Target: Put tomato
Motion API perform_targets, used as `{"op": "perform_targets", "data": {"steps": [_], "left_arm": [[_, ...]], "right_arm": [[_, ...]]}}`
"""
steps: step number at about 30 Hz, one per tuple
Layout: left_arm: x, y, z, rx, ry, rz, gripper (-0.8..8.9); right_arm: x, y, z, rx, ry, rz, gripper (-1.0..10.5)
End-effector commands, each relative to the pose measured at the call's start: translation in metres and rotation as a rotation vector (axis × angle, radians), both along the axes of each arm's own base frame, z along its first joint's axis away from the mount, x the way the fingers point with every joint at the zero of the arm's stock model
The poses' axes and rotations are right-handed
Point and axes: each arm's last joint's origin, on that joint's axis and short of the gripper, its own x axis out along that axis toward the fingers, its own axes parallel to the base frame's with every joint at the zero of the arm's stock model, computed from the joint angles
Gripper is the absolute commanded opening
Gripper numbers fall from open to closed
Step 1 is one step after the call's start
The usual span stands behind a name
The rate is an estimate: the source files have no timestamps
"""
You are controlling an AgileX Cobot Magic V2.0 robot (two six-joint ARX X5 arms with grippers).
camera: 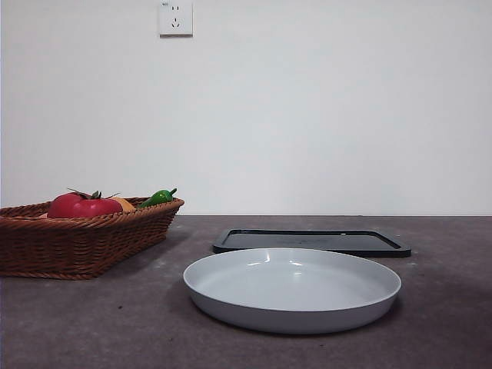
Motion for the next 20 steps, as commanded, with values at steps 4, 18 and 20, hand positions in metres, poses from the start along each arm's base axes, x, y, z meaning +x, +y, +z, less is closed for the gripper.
{"op": "perform_targets", "data": {"steps": [4, 18, 20], "left_arm": [[0.001, 0.0, -0.007, -0.2, 0.016, 0.036, 0.07], [-0.007, -0.001, 0.02, -0.313, 0.015, 0.01, 0.1], [-0.009, -0.002, 0.028, -0.315, 0.005, -0.007, 0.1]], "right_arm": [[0.0, 0.0, 0.0, 0.08, -0.009, 0.001, 0.1], [-0.007, 0.001, 0.025, 0.169, -0.03, 0.018, 0.1], [-0.009, 0.001, 0.031, 0.18, -0.036, 0.018, 0.1]]}}
